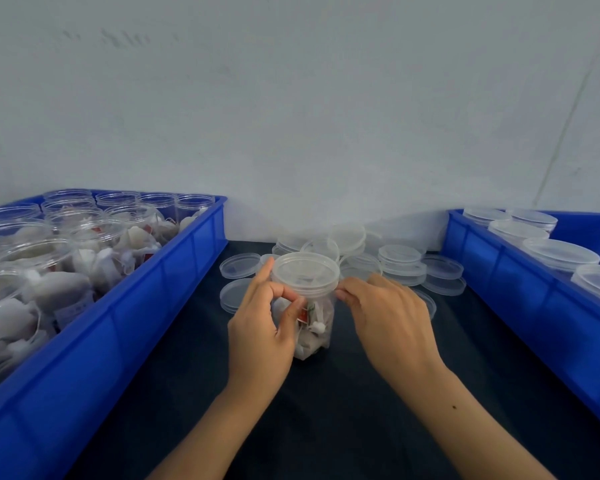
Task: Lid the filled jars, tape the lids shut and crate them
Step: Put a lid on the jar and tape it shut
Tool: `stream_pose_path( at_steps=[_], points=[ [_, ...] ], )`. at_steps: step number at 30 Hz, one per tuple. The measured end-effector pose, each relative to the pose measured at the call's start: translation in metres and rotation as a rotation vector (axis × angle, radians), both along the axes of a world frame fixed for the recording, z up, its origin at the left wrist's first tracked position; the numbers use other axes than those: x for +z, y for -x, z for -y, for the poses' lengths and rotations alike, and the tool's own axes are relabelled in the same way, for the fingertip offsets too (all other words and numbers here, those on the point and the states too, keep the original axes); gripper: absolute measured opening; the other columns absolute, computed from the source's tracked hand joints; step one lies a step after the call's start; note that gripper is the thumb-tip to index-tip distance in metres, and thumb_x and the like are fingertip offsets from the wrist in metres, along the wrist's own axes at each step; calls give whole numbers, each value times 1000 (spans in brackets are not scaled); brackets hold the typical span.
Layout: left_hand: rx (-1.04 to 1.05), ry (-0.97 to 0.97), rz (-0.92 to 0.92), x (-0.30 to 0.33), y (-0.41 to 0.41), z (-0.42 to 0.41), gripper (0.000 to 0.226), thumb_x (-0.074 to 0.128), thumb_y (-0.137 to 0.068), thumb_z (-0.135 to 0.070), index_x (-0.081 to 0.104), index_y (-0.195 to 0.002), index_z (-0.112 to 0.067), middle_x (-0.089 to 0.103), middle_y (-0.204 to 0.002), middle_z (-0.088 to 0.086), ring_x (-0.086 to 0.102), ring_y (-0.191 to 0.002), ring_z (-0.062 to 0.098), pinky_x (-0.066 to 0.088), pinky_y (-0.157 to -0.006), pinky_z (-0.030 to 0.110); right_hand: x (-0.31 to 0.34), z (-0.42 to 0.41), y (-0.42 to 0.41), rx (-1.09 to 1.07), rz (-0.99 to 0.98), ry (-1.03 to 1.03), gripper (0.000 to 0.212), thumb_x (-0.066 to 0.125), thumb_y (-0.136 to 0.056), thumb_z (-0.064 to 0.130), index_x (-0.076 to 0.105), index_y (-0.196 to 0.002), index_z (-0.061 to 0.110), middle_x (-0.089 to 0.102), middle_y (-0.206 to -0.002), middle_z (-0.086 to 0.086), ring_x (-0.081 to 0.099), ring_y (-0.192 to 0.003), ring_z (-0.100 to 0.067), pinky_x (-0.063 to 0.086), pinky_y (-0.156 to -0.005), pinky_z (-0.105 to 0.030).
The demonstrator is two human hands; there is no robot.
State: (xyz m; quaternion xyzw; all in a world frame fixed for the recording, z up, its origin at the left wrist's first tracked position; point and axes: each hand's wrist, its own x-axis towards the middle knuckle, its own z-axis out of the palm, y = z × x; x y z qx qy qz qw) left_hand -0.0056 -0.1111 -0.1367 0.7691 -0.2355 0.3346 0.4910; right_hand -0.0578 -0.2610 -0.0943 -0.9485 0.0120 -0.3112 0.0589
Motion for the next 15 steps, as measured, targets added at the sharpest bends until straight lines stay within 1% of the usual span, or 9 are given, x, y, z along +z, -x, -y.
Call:
stream_pose_path(
  at_steps=[4,7,9,11,13,14,15],
  points=[
    [30,-16,16,1,-1,-1,13,72,-84,-14,61,-83,-7,51,-142,-3,36,-123,-11,29,-86,-6,-1,-1,-1,-15,0,8,30,37,-103,36,64,-109,24,52,-78,4,51,-70,-17,27,-63,-26],
    [26,-16,-13,3,-1,-3,15,69,-83,-30,58,-85,-19,53,-140,-10,43,-123,-6,30,-86,-4,-2,-3,-2,-21,13,1,29,38,-103,34,65,-108,23,51,-76,3,49,-68,-18,26,-61,-27],
    [-34,82,-93,4,-4,-5,27,69,-76,-45,49,-90,-34,55,-135,-15,50,-119,-5,33,-85,-4,-2,-4,-2,-33,2,9,30,36,-103,34,64,-109,24,51,-77,3,49,-69,-17,25,-60,-28],
    [-153,177,-215,4,-10,-9,45,71,-68,-57,43,-102,-43,55,-128,-23,52,-114,-8,35,-85,-3,-1,-4,-1,-39,-3,0,31,34,-104,35,63,-110,25,52,-79,4,50,-70,-16,26,-59,-27],
    [-296,199,-357,4,-16,-9,63,76,-63,-64,42,-112,-45,54,-118,-33,49,-112,-15,35,-85,-3,-1,-5,-1,-42,-15,4,32,32,-104,36,62,-111,26,51,-79,4,49,-70,-16,26,-59,-27],
    [-359,195,-424,3,-19,-6,68,80,-60,-65,43,-114,-44,55,-113,-38,49,-108,-19,36,-83,-3,-2,-6,-2,-35,-20,6,31,33,-104,36,62,-111,27,50,-78,4,48,-70,-16,26,-59,-27],
    [-408,196,-466,2,-22,-2,70,83,-58,-62,44,-113,-43,56,-109,-41,51,-104,-20,38,-80,-1,-3,-8,-2,-20,-17,1,29,35,-104,36,62,-110,26,49,-77,4,48,-69,-16,26,-59,-27]
  ],
)
